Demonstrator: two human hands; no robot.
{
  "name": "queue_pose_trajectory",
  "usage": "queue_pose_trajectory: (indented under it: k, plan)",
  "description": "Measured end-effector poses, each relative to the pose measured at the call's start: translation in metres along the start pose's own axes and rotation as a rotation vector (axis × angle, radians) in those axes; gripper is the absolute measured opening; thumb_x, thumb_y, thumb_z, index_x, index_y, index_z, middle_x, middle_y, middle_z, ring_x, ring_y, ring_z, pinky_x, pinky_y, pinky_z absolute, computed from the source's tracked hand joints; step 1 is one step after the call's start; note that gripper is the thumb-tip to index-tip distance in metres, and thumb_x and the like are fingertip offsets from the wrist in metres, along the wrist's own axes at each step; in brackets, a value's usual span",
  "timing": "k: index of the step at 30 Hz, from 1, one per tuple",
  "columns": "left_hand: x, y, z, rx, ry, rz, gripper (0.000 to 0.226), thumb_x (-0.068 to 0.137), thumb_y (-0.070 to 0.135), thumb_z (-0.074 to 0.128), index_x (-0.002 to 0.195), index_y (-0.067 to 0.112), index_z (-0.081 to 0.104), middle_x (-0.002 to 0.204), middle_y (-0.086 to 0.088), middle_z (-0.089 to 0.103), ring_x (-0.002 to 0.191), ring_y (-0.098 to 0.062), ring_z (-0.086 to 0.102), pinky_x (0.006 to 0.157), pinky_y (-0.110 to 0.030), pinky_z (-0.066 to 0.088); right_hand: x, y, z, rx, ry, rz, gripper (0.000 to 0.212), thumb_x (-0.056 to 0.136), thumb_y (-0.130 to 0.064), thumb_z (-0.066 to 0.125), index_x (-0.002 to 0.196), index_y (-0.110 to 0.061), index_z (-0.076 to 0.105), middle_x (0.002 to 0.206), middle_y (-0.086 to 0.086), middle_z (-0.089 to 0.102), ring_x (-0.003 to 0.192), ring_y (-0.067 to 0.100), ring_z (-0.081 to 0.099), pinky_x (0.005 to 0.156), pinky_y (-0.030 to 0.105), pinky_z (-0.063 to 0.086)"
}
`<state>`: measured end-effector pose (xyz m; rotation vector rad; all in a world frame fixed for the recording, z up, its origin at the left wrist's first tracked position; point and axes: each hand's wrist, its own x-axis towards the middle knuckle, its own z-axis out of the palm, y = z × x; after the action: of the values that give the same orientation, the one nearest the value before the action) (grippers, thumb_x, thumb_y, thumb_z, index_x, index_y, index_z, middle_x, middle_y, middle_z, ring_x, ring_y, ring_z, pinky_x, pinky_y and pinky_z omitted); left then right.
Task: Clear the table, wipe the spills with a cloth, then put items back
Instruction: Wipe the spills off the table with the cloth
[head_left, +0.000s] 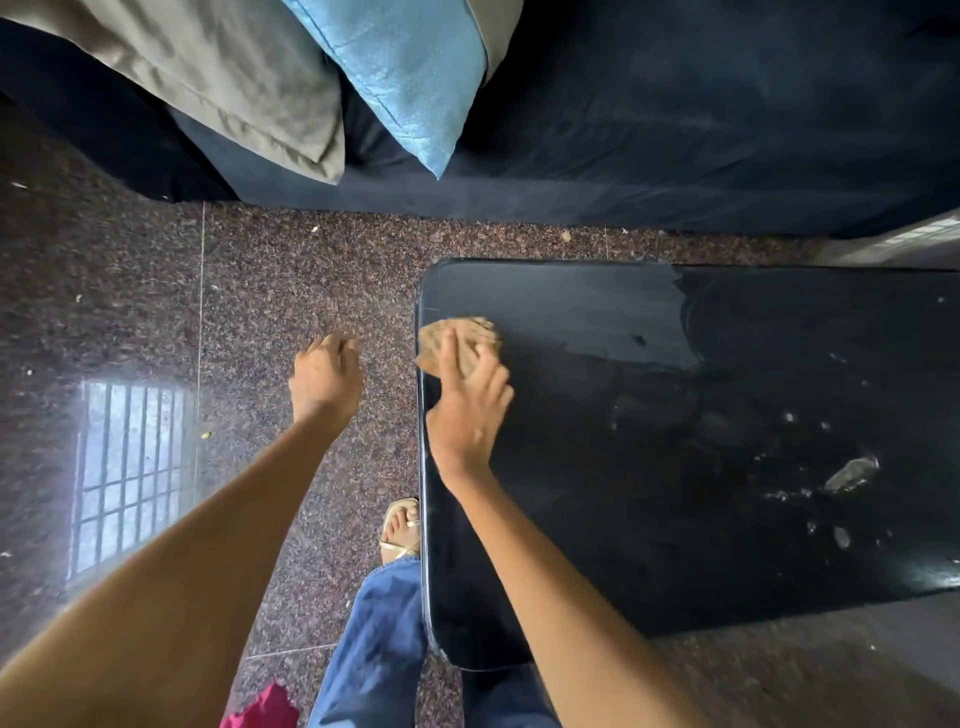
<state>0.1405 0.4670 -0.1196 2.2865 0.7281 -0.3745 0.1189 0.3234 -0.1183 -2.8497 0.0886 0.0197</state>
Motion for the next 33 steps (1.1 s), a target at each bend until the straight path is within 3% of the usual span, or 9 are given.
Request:
queue_pose_trajectory:
  k: [4, 6, 12, 14, 17, 22, 29, 31, 33]
  plan:
    - [0.002, 0.006, 0.003, 0.026, -0.015, 0.020, 0.033, 0.099, 0.023, 0.033, 0.104, 0.004, 0.060, 0.098, -0.020, 0.066, 0.091, -0.037, 0.061, 0.081, -0.051, 0.053, 0.045, 0.016, -0.003, -0.079, -0.034, -0.495, 0.066, 0.073, 0.004, 0.044, 0.132, -0.024, 0.052, 0.123, 0.016, 0.053, 0.092, 0.030, 0.050, 0.071, 0.040, 0.043]
    - [0.002, 0.018, 0.007, 0.022, -0.026, 0.013, 0.032, 0.098, 0.019, 0.035, 0.113, 0.004, 0.060, 0.104, -0.020, 0.065, 0.095, -0.035, 0.060, 0.085, -0.049, 0.052, 0.069, 0.038, -0.011, -0.098, -0.047, -0.533, 0.071, 0.069, 0.009, 0.047, 0.130, -0.025, 0.053, 0.126, 0.016, 0.052, 0.089, 0.033, 0.049, 0.070, 0.041, 0.042]
    - [0.010, 0.036, 0.010, -0.036, -0.048, 0.025, 0.032, 0.095, 0.012, 0.039, 0.120, 0.008, 0.060, 0.113, -0.021, 0.065, 0.101, -0.038, 0.059, 0.087, -0.046, 0.052, 0.093, 0.073, -0.021, -0.037, 0.057, 0.454, 0.076, 0.077, -0.001, 0.054, 0.144, -0.030, 0.032, 0.139, 0.019, 0.035, 0.108, 0.036, 0.041, 0.086, 0.045, 0.036]
    - [0.014, 0.039, 0.013, -0.042, -0.045, 0.001, 0.032, 0.095, 0.008, 0.040, 0.120, 0.007, 0.060, 0.115, -0.019, 0.064, 0.103, -0.036, 0.060, 0.088, -0.040, 0.051, 0.086, 0.041, -0.013, 0.036, 0.102, 0.540, 0.078, 0.074, -0.002, 0.057, 0.144, -0.026, 0.032, 0.134, 0.022, 0.038, 0.102, 0.034, 0.039, 0.082, 0.044, 0.039]
    - [0.015, 0.038, 0.014, -0.020, -0.039, -0.001, 0.033, 0.095, 0.004, 0.038, 0.120, 0.007, 0.060, 0.116, -0.018, 0.064, 0.105, -0.035, 0.058, 0.083, -0.036, 0.046, 0.061, -0.007, 0.002, 0.029, 0.063, 0.119, 0.060, 0.075, -0.006, 0.048, 0.131, -0.024, 0.048, 0.116, 0.018, 0.049, 0.084, 0.030, 0.044, 0.064, 0.037, 0.041]
    - [0.024, 0.027, 0.012, 0.014, -0.032, 0.005, 0.033, 0.096, 0.007, 0.038, 0.121, 0.008, 0.059, 0.113, -0.021, 0.065, 0.098, -0.035, 0.060, 0.079, -0.036, 0.046, 0.096, 0.009, -0.013, -0.165, -0.038, -0.437, 0.066, 0.073, 0.001, 0.033, 0.131, -0.026, 0.051, 0.127, 0.015, 0.051, 0.091, 0.029, 0.051, 0.068, 0.041, 0.045]
    - [0.015, 0.034, 0.018, -0.031, -0.037, 0.009, 0.032, 0.097, 0.005, 0.037, 0.120, 0.005, 0.059, 0.115, -0.021, 0.064, 0.093, -0.030, 0.058, 0.077, -0.035, 0.046, 0.104, 0.091, -0.039, -0.072, 0.000, 0.497, 0.077, 0.077, -0.001, 0.054, 0.144, -0.032, 0.031, 0.145, 0.015, 0.028, 0.112, 0.034, 0.039, 0.089, 0.046, 0.037]
    - [0.014, 0.037, 0.019, -0.043, -0.037, -0.006, 0.032, 0.097, 0.003, 0.037, 0.120, 0.004, 0.059, 0.115, -0.022, 0.063, 0.099, -0.034, 0.059, 0.077, -0.035, 0.046, 0.075, 0.066, -0.029, -0.061, 0.033, 0.520, 0.080, 0.074, 0.000, 0.056, 0.145, -0.028, 0.031, 0.141, 0.022, 0.031, 0.107, 0.037, 0.042, 0.084, 0.044, 0.037]
    - [0.011, 0.039, 0.019, -0.051, -0.043, -0.020, 0.033, 0.096, 0.001, 0.036, 0.121, 0.003, 0.058, 0.117, -0.021, 0.063, 0.091, -0.032, 0.060, 0.071, -0.029, 0.044, 0.040, 0.029, -0.014, -0.020, 0.052, 0.283, 0.074, 0.069, -0.001, 0.059, 0.137, -0.025, 0.043, 0.125, 0.021, 0.046, 0.089, 0.033, 0.048, 0.071, 0.041, 0.040]
